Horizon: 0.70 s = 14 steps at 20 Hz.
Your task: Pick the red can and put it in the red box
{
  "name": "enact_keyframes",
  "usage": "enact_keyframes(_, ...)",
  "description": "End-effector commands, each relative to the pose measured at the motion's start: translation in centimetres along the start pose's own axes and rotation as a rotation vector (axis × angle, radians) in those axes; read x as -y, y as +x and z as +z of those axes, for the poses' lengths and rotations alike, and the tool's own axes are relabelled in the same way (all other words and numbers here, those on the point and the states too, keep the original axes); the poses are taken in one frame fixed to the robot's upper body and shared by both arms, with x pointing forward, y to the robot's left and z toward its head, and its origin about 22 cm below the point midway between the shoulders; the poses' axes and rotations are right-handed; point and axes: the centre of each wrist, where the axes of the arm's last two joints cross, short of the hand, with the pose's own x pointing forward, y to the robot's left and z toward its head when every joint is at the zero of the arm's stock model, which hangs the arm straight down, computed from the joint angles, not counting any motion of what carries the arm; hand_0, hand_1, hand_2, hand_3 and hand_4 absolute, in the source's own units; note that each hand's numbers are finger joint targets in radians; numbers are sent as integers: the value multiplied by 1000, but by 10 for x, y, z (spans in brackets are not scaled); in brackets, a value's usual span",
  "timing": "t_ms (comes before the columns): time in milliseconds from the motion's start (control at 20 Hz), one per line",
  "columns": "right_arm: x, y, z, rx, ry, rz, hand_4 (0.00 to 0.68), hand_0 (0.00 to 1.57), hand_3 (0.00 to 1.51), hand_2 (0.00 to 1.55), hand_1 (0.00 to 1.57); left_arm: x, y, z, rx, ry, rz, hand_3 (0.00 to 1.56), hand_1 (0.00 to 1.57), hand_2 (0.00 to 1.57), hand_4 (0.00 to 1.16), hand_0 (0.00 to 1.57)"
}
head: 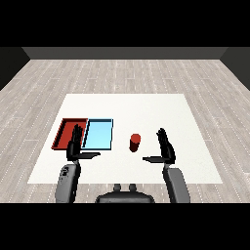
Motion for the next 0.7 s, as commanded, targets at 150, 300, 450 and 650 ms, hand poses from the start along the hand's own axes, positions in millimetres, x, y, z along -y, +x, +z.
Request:
enact_keyframes(150, -12, -20, -13, -18, 3, -17, 0, 0, 0, 0, 0, -7, 3, 16, 9, 10, 28, 0, 0, 0, 0, 0)
enact_keyframes(300, -3, -31, -16, -22, -5, -42, 0, 0, 0, 0, 0, -1, -6, -9, -3, 24, 27, 0, 0, 0, 0, 0)
enact_keyframes(450, -23, -44, -20, -38, -12, -78, 0, 0, 0, 0, 0, 0, 13, 6, -7, 6, 32, 0, 0, 0, 0, 0)
enact_keyframes(650, -22, -63, -38, -67, -17, -86, 0, 0, 0, 0, 0, -7, 5, 15, -6, -6, 37, 0, 0, 0, 0, 0)
